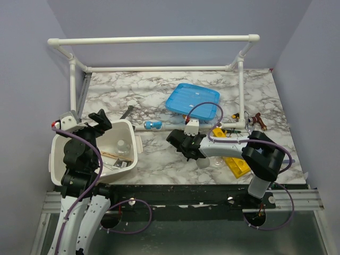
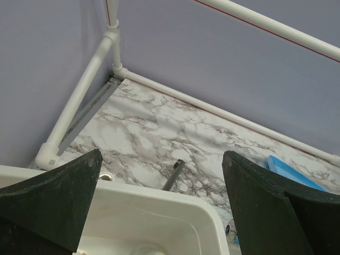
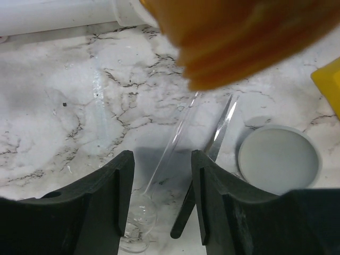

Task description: Organize the chemistry lab equipment

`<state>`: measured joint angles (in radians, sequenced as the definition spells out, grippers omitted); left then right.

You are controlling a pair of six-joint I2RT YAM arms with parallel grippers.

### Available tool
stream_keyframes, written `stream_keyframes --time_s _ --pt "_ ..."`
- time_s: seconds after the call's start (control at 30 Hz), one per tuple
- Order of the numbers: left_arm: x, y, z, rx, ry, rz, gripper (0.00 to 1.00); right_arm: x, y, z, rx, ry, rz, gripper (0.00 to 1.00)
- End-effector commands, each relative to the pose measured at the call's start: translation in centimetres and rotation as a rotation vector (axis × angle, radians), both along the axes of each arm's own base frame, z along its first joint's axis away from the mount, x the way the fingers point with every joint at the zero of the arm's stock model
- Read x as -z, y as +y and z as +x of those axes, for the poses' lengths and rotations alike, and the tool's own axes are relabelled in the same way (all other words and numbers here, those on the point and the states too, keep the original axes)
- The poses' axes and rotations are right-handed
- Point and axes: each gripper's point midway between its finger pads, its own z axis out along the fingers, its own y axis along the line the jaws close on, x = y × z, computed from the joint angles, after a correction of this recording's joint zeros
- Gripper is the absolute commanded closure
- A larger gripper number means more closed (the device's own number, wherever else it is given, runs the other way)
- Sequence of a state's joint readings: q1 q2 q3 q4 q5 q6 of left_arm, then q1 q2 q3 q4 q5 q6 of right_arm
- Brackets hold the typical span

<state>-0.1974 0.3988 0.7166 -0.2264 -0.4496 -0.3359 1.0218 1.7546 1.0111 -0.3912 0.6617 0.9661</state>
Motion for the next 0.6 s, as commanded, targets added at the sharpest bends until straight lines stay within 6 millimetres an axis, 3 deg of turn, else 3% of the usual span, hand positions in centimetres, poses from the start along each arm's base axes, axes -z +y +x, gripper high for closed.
stream_keyframes --time_s 0.0,0.27,0.4,0.47,0.57 --pt "0.4 -0.5 0.3 0.029 0.009 -0.004 0.01 0.2 1.7 0.5 -0.005 -0.006 0.055 0.5" --pt "0.4 -0.5 0.3 0.03 0.011 0.0 0.01 1.7 2.4 0.1 -0.033 0.038 0.052 0.61" --pt "0.4 -0.9 0.3 0.048 0.02 -0.01 0.05 1.5 2.7 0.0 -0.04 0.039 0.063 0.72" --pt "0.8 -1.4 0.2 0.077 0.05 -0.02 0.12 1.4 2.6 0.1 -0.039 0.035 0.059 0.77" --pt "2.8 -2.4 -0.1 0.131 0.154 -0.039 0.13 1.4 2.2 0.2 -0.034 0.028 0.042 0.82"
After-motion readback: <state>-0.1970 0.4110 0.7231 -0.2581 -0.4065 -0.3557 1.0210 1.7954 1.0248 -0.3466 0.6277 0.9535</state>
